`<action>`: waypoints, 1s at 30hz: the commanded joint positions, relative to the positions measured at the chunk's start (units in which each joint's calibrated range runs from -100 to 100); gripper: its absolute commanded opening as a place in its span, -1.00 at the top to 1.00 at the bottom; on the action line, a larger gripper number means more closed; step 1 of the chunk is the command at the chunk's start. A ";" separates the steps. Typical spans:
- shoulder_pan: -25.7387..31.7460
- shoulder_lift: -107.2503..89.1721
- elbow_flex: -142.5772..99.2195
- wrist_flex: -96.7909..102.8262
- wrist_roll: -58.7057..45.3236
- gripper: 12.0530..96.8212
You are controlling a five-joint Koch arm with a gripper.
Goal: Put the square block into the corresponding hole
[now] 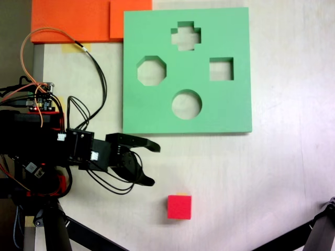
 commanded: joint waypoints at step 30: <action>-7.28 75.52 52.23 -41.04 -8.79 -0.64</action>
